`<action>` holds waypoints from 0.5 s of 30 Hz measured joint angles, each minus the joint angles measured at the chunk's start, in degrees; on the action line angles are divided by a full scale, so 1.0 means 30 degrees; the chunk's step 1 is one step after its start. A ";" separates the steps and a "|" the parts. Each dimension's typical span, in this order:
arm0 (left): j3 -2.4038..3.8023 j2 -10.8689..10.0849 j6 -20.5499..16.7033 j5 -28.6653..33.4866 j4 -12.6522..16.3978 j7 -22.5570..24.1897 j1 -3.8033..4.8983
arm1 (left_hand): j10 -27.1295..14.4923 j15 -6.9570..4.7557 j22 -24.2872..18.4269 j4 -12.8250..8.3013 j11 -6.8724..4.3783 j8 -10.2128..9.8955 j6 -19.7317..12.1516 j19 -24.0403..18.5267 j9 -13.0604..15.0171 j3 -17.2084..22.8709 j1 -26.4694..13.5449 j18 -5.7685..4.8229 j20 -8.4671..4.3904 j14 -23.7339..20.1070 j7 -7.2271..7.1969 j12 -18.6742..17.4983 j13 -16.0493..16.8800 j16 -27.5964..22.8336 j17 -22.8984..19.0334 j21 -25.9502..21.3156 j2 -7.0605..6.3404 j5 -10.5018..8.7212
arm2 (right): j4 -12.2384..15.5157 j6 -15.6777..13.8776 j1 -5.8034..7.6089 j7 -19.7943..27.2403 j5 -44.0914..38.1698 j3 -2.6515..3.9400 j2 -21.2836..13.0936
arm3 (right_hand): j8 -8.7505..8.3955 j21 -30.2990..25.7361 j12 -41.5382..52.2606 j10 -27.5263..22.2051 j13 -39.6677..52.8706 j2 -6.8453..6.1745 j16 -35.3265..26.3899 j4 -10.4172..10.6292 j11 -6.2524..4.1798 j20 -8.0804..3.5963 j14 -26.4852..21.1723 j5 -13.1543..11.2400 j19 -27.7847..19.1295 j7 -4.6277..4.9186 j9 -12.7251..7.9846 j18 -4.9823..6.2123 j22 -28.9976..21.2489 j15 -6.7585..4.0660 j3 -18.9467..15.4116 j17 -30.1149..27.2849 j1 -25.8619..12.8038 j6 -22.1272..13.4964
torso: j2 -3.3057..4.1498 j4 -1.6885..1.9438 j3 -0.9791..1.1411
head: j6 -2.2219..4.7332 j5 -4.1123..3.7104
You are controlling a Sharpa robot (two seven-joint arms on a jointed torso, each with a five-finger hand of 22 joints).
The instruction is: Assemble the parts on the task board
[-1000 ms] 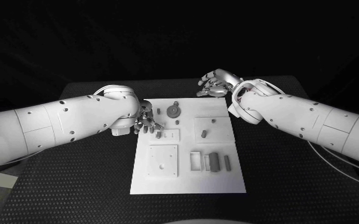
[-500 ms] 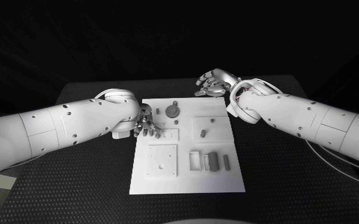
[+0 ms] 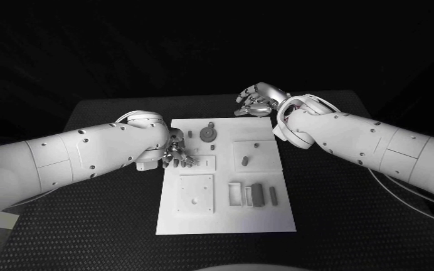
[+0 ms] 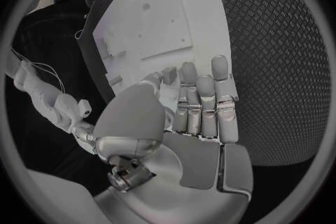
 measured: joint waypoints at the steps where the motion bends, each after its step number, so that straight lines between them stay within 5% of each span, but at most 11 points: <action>1: 0.0000 -0.0008 -0.0005 0.0017 0.0000 0.0030 -0.0006 | -0.0001 0.0000 -0.0001 -0.0031 0.0000 0.0000 -0.0002 -0.0001 0.0032 -0.0116 0.0188 0.0000 0.0000 0.0000 -0.0003 0.0000 0.0018 0.0000 0.0000 0.0000 0.0086 0.0000 | -0.0005 0.0000 0.0000 0.0000 0.0000 0.0000 0.0000 | 0.0000 0.0000 0.0000 0.0000 0.0000 -0.0020 0.0000 0.0000 0.0000 0.0000 0.0000 0.0000 -0.0001 -0.0001 0.0000 0.0000 0.0000 0.0000 0.0000 0.0000 -0.0020 0.0000 | -0.0002 0.0000 0.0002 | -0.0005 0.0004; 15: 0.0005 -0.0072 0.0297 0.0658 -0.0073 0.0503 0.0000 | 0.0000 -0.0073 -0.0004 -0.0052 0.0000 -0.0047 0.0053 0.0050 0.0294 -0.1565 0.3441 0.0000 -0.0041 0.0075 0.0044 -0.0001 0.0102 0.0095 -0.0043 0.0076 0.1443 -0.0002 | -0.0067 0.0017 0.0000 -0.0023 0.0001 0.0000 0.0076 | 0.0000 0.0000 0.0000 0.0000 0.0016 -0.0020 0.0000 0.0000 0.0000 0.0003 0.0000 0.0000 -0.0003 0.0019 -0.0015 0.0000 -0.0001 0.0000 0.0000 -0.0016 -0.0020 0.0063 | -0.0009 0.0002 -0.0009 | -0.0073 0.0044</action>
